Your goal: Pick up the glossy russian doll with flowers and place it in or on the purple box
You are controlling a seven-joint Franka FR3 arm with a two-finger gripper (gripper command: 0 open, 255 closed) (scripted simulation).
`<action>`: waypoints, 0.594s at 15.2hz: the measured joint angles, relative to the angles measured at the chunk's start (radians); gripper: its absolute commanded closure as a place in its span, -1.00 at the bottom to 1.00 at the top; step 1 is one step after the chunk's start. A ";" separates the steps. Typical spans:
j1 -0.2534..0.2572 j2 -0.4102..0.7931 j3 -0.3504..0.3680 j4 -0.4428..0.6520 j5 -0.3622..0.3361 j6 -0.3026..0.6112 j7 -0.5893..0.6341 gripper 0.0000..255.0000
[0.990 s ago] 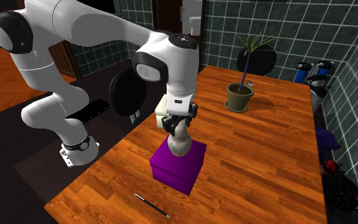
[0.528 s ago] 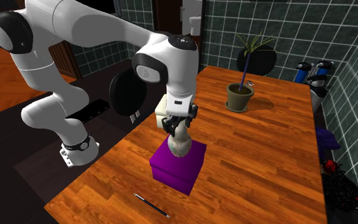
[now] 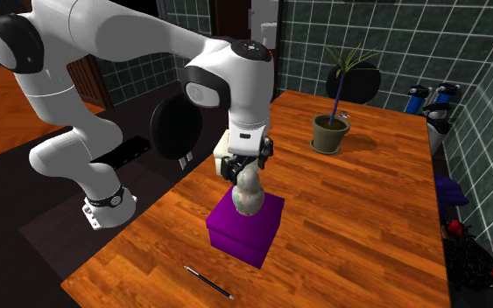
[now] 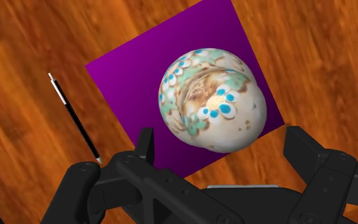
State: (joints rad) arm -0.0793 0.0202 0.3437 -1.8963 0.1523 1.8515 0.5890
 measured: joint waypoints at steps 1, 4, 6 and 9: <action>-0.001 0.001 -0.001 0.030 -0.002 -0.029 0.003 -1.00; -0.004 -0.001 -0.004 0.076 -0.003 -0.078 0.004 -1.00; -0.005 -0.001 -0.005 0.084 -0.004 -0.086 0.004 -1.00; -0.005 -0.001 -0.005 0.086 -0.004 -0.088 0.004 -1.00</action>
